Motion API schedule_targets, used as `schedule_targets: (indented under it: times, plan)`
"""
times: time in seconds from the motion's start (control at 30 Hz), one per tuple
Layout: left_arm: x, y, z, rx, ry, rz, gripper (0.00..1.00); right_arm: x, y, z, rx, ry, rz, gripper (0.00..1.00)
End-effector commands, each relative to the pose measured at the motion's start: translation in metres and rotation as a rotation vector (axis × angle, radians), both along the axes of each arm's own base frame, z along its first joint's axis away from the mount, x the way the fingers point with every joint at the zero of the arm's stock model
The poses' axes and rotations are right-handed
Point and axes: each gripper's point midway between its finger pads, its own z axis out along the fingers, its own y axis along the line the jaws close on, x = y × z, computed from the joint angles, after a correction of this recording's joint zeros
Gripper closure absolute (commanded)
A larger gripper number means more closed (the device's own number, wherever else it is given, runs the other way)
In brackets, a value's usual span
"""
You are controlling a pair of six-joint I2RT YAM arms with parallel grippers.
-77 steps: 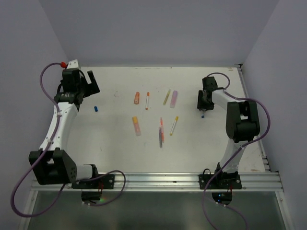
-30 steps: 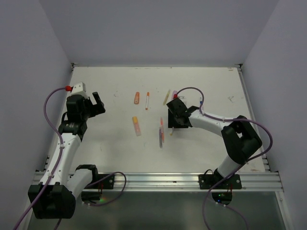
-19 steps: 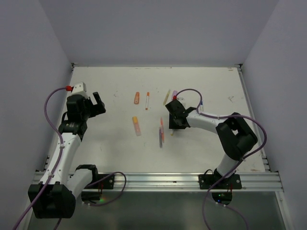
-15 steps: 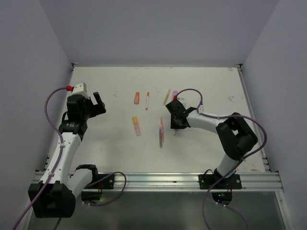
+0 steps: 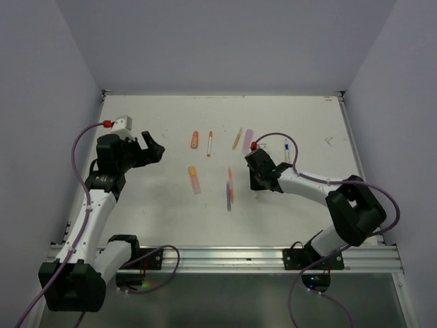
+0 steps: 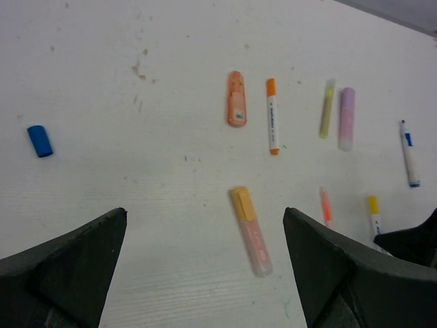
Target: Open the pen caps
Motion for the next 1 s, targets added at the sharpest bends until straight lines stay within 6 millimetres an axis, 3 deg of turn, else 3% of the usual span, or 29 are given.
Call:
schedule_targets:
  times: [0.0, 0.1, 0.13, 0.27, 0.37, 0.53, 0.97]
  plan:
    - [-0.005, -0.041, 0.036, -0.172, -0.083, -0.142, 0.0, 0.01, 0.027, 0.054, 0.157, -0.177, 0.126, 1.0]
    - [-0.006, -0.068, 0.051, -0.251, -0.135, -0.187, 0.0, 0.007, 0.05, 0.088, 0.28, -0.295, 0.225, 1.0]
    - [-0.011, -0.086, 0.053, -0.264, -0.137, -0.221, 0.0, 0.006, 0.055, 0.096, 0.295, -0.32, 0.254, 1.0]
    - [-0.014, -0.127, 0.059, -0.344, -0.147, -0.273, 0.04, 0.001, 0.079, 0.131, 0.386, -0.45, 0.359, 1.0]
    - [-0.014, -0.158, 0.064, -0.368, -0.162, -0.305, 0.1, -0.004, 0.091, 0.15, 0.447, -0.514, 0.411, 1.0]
    - [-0.016, -0.207, 0.065, -0.345, -0.172, -0.319, 0.15, -0.008, 0.103, 0.167, 0.488, -0.565, 0.46, 1.0]
    - [0.001, -0.244, 0.059, -0.343, -0.154, -0.274, 0.33, -0.013, 0.111, 0.171, 0.496, -0.588, 0.502, 1.0]
